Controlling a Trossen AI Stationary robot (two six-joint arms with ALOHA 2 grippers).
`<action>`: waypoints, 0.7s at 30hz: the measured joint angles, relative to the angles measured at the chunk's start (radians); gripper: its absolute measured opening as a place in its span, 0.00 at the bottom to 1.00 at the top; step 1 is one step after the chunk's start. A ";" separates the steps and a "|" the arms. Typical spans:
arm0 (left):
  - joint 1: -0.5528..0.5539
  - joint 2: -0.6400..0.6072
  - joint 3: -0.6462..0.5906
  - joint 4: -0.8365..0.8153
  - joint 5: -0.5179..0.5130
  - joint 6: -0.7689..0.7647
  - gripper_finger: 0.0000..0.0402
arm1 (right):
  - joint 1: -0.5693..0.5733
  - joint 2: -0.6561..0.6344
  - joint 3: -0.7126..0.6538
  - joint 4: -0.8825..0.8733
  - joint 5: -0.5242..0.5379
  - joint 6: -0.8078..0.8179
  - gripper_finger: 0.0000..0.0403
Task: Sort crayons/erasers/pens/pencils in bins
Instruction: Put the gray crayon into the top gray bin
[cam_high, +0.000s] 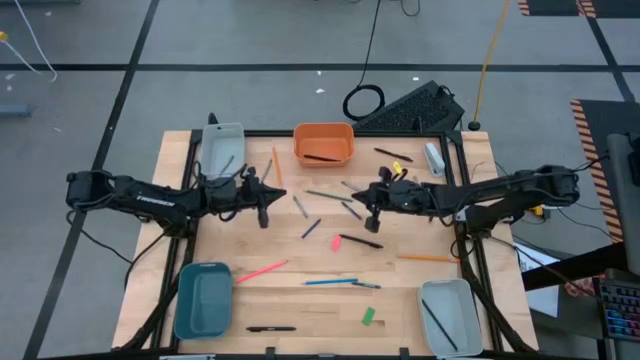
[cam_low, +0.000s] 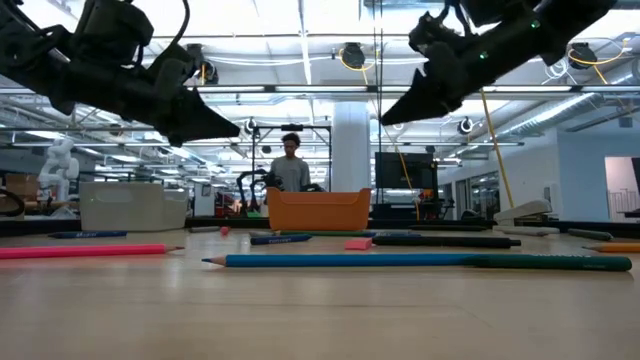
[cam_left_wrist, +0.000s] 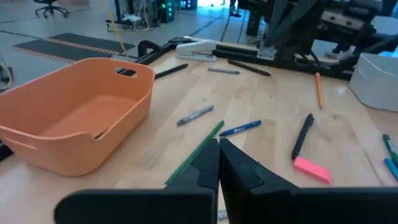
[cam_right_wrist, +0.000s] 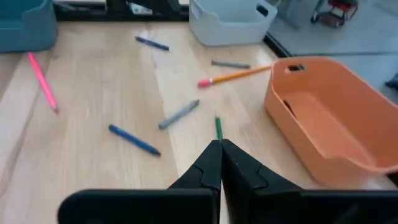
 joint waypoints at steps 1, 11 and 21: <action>-0.001 0.000 -0.001 0.000 -0.001 0.000 0.04 | 0.000 -0.008 0.001 -0.028 0.000 0.011 0.00; 0.019 0.000 0.000 -0.002 -0.116 -0.002 0.07 | -0.062 -0.022 0.000 -0.182 -0.006 0.022 0.00; 0.200 0.000 0.001 -0.043 -0.125 0.030 0.02 | -0.282 -0.021 0.000 -0.197 -0.102 0.024 0.00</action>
